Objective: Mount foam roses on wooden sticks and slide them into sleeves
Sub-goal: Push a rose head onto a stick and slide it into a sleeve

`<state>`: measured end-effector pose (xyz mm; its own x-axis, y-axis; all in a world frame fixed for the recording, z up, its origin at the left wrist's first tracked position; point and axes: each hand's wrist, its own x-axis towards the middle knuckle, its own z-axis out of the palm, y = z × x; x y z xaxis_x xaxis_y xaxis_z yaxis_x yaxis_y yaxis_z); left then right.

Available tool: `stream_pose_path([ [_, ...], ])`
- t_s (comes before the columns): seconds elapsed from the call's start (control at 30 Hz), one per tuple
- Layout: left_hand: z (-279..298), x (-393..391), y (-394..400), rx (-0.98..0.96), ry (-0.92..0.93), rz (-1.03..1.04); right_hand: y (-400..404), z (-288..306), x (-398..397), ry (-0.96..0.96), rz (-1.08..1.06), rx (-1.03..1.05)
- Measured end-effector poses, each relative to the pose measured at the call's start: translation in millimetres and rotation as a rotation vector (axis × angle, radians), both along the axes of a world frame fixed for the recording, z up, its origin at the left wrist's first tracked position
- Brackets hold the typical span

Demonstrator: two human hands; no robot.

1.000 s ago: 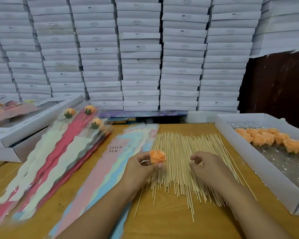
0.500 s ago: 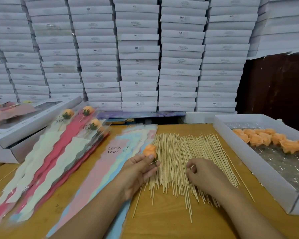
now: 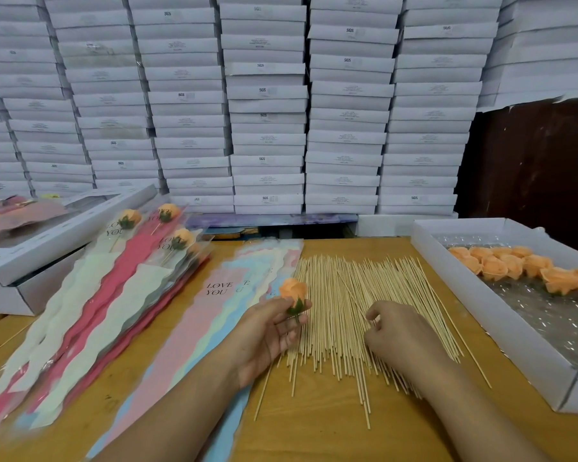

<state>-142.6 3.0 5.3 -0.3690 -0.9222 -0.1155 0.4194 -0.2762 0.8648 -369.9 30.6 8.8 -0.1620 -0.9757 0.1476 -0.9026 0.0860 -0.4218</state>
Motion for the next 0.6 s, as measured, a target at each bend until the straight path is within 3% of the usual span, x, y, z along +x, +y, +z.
stream_pose_path([
  [0.3,-2.3,1.3,-1.5,-0.030,-0.062,0.017,1.5,8.2,3.7,-0.065,-0.049,0.053],
  [0.6,-1.7,2.5,-2.8,0.036,0.098,0.049,-1.9,21.2,-16.2,-0.704,0.034,0.028],
])
